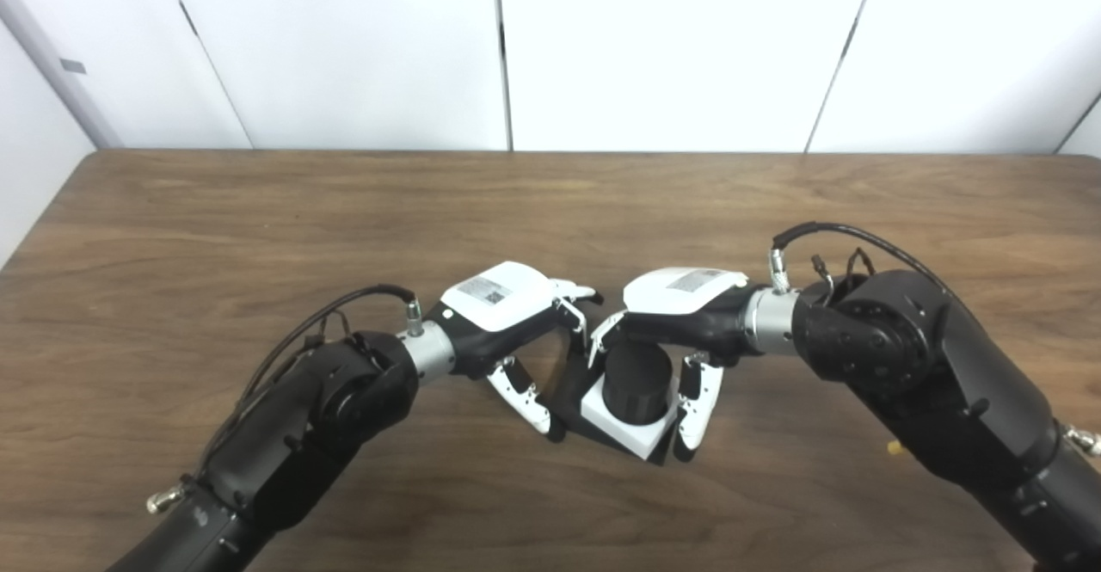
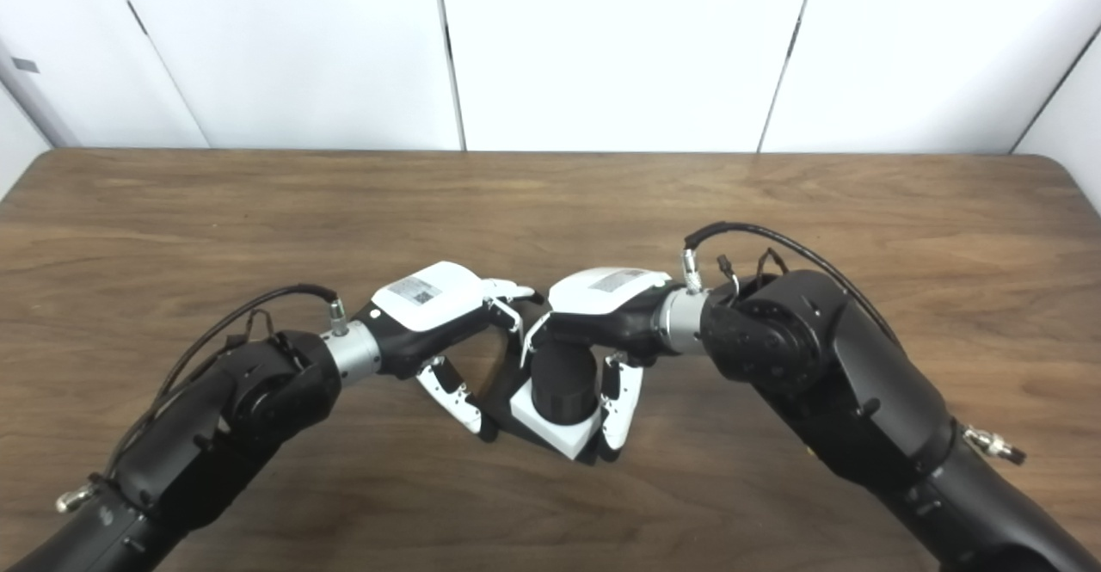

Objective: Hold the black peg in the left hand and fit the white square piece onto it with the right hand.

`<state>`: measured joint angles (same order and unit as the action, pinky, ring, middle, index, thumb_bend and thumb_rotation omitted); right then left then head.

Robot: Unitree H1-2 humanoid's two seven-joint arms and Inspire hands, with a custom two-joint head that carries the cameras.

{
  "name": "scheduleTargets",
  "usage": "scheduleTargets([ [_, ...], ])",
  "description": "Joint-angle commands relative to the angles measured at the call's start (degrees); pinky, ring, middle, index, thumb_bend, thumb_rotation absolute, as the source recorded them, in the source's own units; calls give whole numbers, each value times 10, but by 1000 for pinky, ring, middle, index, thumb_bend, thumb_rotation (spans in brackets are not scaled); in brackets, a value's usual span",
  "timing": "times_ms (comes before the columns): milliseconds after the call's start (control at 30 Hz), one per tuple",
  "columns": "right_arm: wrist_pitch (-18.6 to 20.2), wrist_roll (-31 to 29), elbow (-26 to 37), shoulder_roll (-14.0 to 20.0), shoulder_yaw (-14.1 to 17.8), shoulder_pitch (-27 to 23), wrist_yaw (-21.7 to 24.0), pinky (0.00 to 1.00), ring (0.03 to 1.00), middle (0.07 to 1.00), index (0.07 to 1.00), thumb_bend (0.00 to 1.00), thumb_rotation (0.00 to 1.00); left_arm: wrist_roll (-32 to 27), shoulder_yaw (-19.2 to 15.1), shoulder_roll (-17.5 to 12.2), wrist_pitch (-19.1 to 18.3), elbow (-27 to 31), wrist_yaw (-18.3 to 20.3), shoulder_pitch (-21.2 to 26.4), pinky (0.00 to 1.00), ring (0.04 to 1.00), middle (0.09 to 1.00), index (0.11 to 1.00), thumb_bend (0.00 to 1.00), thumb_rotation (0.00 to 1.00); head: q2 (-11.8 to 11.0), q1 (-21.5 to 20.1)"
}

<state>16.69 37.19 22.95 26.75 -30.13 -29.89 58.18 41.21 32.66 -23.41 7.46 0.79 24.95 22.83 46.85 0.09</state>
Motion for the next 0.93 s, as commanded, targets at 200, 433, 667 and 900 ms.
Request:
scheduleTargets([
  [200,1,-6,15,17,39,-19,-19,703,827,876,855,874,128,19,17,-11,-2,-13,37,-12,840,910,923,492,523,73,0,-4],
  [433,7,-13,17,21,97,-19,-51,703,825,860,836,838,76,21,17,-15,3,-15,34,-11,850,917,925,492,522,74,0,-7],
  [667,4,-20,2,24,155,-10,-111,665,808,849,834,816,20,18,16,-16,0,-13,40,-10,844,918,927,493,522,74,1,-7],
  [900,8,-35,-12,31,183,-1,-145,615,794,844,838,789,11,18,15,-19,7,-13,33,-13,826,908,920,492,522,73,1,-11],
])
